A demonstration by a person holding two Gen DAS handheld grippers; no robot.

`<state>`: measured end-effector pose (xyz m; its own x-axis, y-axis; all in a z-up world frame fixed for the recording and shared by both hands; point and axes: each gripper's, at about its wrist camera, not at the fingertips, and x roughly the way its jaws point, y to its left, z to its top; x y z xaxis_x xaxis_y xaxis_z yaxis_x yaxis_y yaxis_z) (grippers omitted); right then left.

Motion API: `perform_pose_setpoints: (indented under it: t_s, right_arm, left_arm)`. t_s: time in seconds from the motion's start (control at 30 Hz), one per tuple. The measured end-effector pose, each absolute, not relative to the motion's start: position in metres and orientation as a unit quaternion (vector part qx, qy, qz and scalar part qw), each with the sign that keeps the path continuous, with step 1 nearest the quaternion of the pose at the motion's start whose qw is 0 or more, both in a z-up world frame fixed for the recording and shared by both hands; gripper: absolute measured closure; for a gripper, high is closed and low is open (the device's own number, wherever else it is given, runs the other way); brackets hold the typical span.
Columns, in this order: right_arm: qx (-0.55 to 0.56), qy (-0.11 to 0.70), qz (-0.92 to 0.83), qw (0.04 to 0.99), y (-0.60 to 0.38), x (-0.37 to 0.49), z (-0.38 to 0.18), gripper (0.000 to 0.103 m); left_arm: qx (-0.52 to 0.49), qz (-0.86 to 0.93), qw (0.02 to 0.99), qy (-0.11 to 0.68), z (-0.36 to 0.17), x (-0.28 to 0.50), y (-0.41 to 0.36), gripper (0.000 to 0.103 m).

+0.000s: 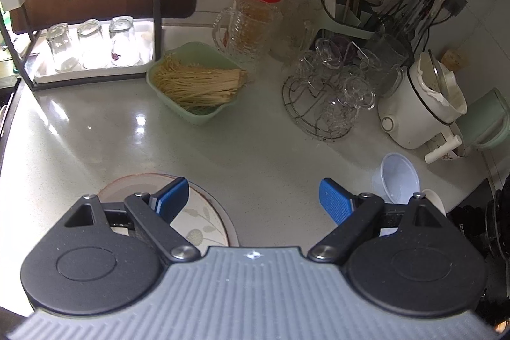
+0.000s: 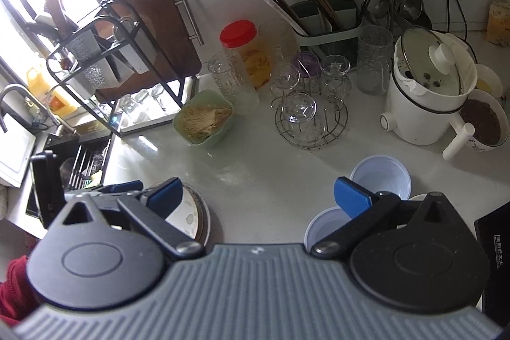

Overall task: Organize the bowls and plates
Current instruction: 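Move both tools to the rim of a light-blue plastic bowl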

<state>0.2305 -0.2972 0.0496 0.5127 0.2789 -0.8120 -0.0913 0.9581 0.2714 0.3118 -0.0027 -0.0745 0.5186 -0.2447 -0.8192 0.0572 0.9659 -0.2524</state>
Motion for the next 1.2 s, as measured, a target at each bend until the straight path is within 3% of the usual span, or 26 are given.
perform_pose_setpoints:
  t_s: [0.4,0.8,1.03,1.17,1.2]
  right_arm:
    - [0.098,0.482,0.06,0.868,-0.322,0.213,0.022,0.0]
    - [0.136,0.501,0.01,0.855,-0.367,0.187,-0.071,0.0]
    - [0.164,0.476,0.006,0.864,-0.39,0.179,-0.101,0.001]
    - [0.177,0.476,0.006,0.861,-0.398,0.18,-0.121,0.007]
    - [0.181,0.477,0.005,0.86,-0.399,0.181,-0.127,0.013]
  left_arm:
    - [-0.099,-0.149,0.844,0.505,-0.103,0.308,-0.053,0.012]
    - [-0.085,-0.191,0.832,0.513,-0.146,0.306,-0.108,0.013]
    - [-0.069,-0.215,0.821,0.525,-0.166,0.313,-0.14,0.026]
    - [-0.069,-0.22,0.815,0.531,-0.175,0.317,-0.156,0.034]
    - [-0.068,-0.222,0.813,0.534,-0.178,0.318,-0.16,0.039]
